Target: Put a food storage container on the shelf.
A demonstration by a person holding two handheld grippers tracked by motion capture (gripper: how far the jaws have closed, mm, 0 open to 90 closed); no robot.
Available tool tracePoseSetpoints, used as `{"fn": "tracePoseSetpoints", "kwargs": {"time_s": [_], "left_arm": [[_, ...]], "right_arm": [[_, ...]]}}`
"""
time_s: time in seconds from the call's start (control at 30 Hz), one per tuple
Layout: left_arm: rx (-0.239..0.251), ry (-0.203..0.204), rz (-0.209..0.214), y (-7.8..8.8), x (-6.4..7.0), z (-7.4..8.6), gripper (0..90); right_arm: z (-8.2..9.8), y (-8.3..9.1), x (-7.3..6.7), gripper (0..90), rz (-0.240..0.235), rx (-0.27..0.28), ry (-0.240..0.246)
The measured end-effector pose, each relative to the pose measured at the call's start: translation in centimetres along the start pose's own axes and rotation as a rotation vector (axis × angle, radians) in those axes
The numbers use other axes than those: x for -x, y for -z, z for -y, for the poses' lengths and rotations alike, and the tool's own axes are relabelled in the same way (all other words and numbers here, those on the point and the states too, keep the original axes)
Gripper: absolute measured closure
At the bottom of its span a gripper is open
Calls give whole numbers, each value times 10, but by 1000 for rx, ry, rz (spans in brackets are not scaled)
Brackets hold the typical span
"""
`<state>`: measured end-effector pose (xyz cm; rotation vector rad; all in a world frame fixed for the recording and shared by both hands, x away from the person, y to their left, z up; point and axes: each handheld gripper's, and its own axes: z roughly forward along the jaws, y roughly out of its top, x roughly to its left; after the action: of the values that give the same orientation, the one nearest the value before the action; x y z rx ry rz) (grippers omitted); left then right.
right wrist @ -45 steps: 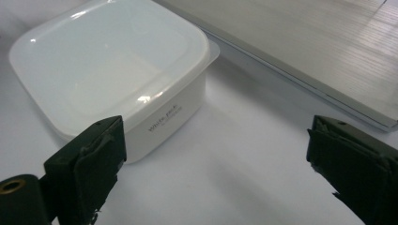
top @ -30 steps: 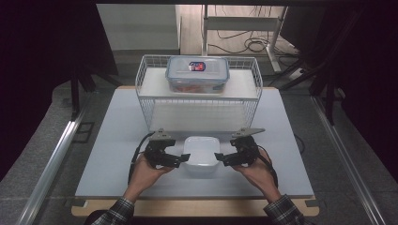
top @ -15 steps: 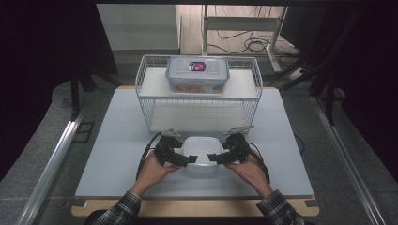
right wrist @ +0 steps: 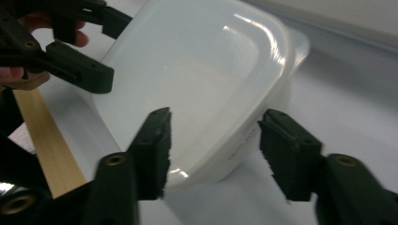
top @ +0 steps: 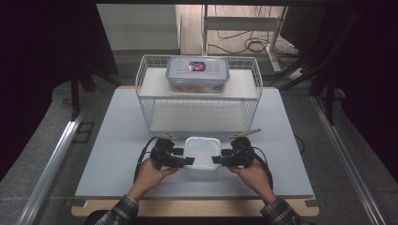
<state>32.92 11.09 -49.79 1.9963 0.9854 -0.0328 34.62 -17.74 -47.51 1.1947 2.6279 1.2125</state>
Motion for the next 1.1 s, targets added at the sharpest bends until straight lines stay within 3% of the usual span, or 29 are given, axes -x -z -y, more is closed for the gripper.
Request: {"fn": "tracePoseSetpoints", "kwargs": {"time_s": [0.17, 0.47, 0.63, 0.7, 0.77, 0.9, 1.1], "left_arm": [[53, 35, -65, 7, 5, 0, 574], [104, 126, -77, 12, 8, 4, 688], [139, 157, -80, 13, 10, 8, 722], [157, 153, -98, 13, 10, 9, 758], [165, 156, -106, 12, 10, 10, 771], [177, 155, -108, 12, 10, 11, 773], [224, 124, -131, 17, 14, 9, 774]], "right_arm": [[3, 6, -1, 604, 11, 37, -39], [6, 9, -3, 700, 37, 109, -126], [12, 10, -2, 737, 24, 158, -172], [13, 11, -3, 776, 31, 176, -173], [13, 11, -6, 779, 64, 178, -138], [14, 10, -7, 779, 66, 199, -137], [12, 13, -13, 780, 85, 242, -97]]}}
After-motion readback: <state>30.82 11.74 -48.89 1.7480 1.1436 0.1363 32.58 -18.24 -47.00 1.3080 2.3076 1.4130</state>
